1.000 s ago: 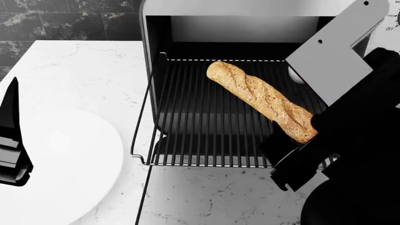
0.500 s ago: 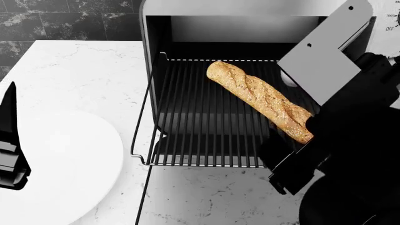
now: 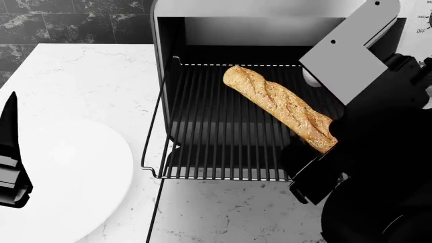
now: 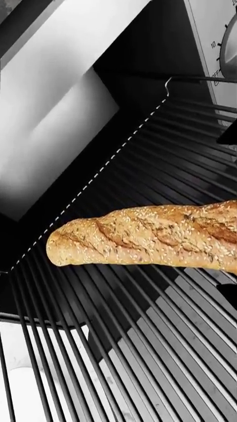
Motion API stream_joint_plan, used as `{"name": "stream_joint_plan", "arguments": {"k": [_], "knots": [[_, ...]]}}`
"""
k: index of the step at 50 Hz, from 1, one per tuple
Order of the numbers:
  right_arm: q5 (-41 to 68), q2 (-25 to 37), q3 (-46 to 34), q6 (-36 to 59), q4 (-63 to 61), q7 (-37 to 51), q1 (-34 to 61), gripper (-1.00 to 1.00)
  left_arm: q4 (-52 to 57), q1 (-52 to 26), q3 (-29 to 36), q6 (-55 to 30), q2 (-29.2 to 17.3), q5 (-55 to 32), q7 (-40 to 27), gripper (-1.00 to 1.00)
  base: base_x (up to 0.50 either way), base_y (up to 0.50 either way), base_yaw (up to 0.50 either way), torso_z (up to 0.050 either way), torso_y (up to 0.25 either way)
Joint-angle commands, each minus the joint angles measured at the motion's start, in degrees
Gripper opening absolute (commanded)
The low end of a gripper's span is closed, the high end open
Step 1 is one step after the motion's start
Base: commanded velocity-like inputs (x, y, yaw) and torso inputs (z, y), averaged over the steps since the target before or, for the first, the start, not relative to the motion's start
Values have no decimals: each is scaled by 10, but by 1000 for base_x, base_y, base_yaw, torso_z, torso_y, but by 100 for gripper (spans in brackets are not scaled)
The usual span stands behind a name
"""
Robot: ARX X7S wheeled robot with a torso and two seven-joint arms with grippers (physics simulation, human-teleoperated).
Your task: Pick the baguette from the rack and place it on the plate on the counter.
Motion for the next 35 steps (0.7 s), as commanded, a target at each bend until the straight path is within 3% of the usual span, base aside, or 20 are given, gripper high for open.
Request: {"name": "stream_joint_plan", "arguments": {"k": [1, 12, 13, 35], "knots": [[2, -9, 1, 0, 9, 0, -13, 100, 1, -3, 0, -1, -3, -4, -3, 100, 0, 0, 0, 0, 0], [-4, -16, 18, 0, 19, 0, -24, 100, 0, -10, 2, -6, -4, -9, -8, 100, 0, 0, 0, 0, 0], [1, -17, 23, 0, 18, 0, -31, -100, -1, -13, 3, -8, -4, -11, -10, 100, 0, 0, 0, 0, 0], [2, -29, 36, 0, 17, 0, 4, -100, -20, -54, 11, -19, 13, -9, -7, 100, 0, 0, 0, 0, 0]]}}
